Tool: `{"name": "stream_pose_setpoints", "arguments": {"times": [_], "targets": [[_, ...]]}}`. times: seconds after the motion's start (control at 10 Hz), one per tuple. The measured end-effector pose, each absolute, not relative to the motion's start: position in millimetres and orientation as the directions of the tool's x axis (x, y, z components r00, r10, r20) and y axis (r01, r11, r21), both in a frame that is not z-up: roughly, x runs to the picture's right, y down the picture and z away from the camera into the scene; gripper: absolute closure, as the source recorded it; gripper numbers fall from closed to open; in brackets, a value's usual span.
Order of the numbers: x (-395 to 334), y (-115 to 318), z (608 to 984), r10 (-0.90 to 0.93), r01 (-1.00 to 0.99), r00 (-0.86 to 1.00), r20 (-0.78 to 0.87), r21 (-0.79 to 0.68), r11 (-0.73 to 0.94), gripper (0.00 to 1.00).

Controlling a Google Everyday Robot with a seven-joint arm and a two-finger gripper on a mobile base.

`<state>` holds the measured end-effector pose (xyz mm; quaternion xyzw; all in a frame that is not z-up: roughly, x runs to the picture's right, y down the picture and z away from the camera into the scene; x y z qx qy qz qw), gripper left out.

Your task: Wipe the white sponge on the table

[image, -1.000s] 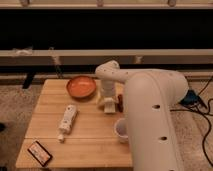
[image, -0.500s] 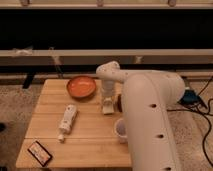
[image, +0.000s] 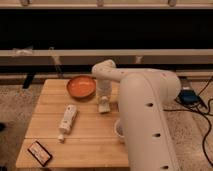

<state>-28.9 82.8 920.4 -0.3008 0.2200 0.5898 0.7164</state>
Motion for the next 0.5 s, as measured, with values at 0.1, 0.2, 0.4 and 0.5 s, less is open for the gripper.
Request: {"name": "stream_pose_setpoints", "arguments": {"times": [0.1, 0.2, 0.4, 0.5], "targets": [[-42.6, 85.7, 913.3, 0.712, -0.969, 0.246, -0.658, -0.196, 0.154, 1.00], [-52.4, 90.9, 906.6, 0.707, -0.960, 0.277, -0.651, -0.215, 0.179, 1.00], [-72.8, 105.8, 888.7, 0.692, -0.936, 0.350, -0.631, -0.260, 0.236, 1.00], [-73.0, 109.8, 883.8, 0.687, -0.932, 0.363, -0.629, -0.266, 0.248, 1.00]]}}
